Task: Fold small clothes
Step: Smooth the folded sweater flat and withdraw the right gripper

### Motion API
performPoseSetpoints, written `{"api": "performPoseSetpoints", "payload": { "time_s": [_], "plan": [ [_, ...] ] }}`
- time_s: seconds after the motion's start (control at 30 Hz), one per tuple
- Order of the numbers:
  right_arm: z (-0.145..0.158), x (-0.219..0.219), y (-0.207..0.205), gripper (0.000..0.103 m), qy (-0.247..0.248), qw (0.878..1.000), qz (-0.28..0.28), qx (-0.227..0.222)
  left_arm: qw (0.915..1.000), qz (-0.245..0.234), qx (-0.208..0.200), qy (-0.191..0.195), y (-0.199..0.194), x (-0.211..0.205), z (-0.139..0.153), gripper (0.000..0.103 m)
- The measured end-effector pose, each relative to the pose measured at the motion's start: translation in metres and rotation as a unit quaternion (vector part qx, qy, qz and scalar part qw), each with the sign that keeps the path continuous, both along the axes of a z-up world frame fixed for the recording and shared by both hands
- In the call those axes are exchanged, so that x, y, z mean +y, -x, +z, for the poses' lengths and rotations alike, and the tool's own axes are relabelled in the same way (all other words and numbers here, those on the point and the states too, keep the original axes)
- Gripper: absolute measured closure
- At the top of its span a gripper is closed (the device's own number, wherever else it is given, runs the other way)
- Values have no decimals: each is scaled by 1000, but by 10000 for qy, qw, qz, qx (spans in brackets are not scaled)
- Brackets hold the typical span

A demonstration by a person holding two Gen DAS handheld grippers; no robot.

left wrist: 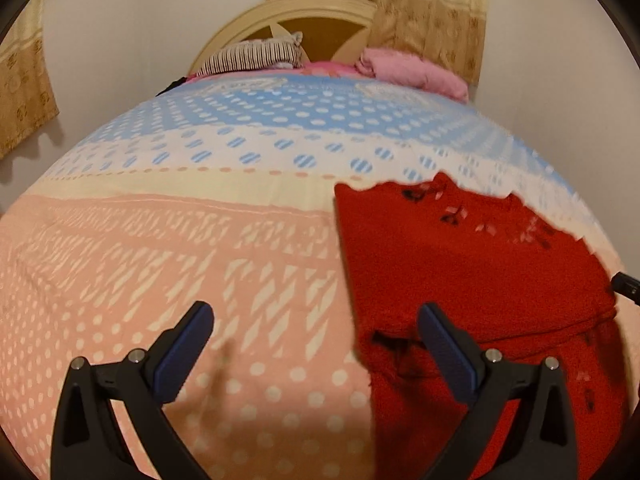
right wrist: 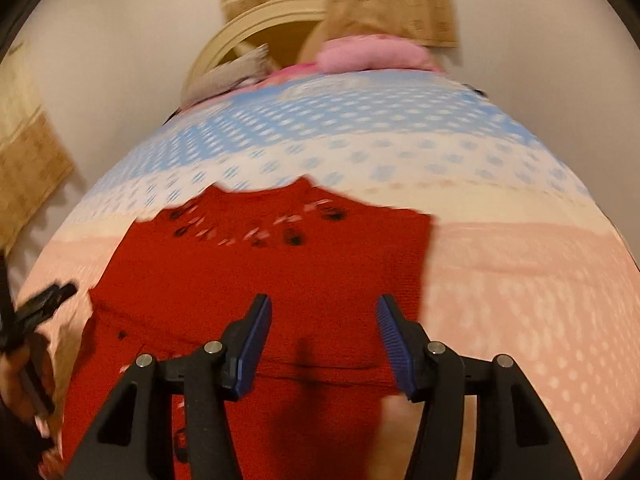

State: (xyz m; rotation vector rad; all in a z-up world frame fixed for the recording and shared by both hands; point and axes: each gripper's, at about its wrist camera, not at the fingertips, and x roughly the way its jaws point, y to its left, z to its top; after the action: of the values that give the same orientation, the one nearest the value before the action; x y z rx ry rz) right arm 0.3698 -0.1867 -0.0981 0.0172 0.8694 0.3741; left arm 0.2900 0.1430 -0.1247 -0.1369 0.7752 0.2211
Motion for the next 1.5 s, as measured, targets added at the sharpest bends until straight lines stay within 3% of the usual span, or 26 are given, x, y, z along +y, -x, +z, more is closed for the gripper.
{"api": "performPoseSetpoints", "payload": {
  "time_s": [0.07, 0.17, 0.3, 0.53, 0.73, 1.2, 1.5],
  "plan": [
    [-18, 7, -2, 47, 90, 9997, -18, 216, 9992, -63, 343, -199, -11, -6, -19, 0],
    [-43, 4, 5, 47, 183, 9990, -191, 366, 9994, -64, 346, 60, -10, 3, -23, 0],
    [-40, 7, 17, 47, 254, 9990, -180, 323, 9993, -78, 339, 113, -7, 5, -26, 0],
    [-47, 8, 18, 46, 258, 9990, -282, 248, 9992, -71, 210, -325, 0, -10, -19, 0],
    [-47, 4, 18, 46, 81, 9992, -278, 271, 9984, -235, 168, -477, 6, -17, -17, 0],
    [-45, 8, 24, 44, 197, 9995, -162, 166, 9986, -215, 100, -469, 17, -20, -13, 0],
    [-34, 5, 38, 43, 94, 9997, -231, 45, 9972, -468, 59, -572, 32, -38, -7, 0]
  ]
}}
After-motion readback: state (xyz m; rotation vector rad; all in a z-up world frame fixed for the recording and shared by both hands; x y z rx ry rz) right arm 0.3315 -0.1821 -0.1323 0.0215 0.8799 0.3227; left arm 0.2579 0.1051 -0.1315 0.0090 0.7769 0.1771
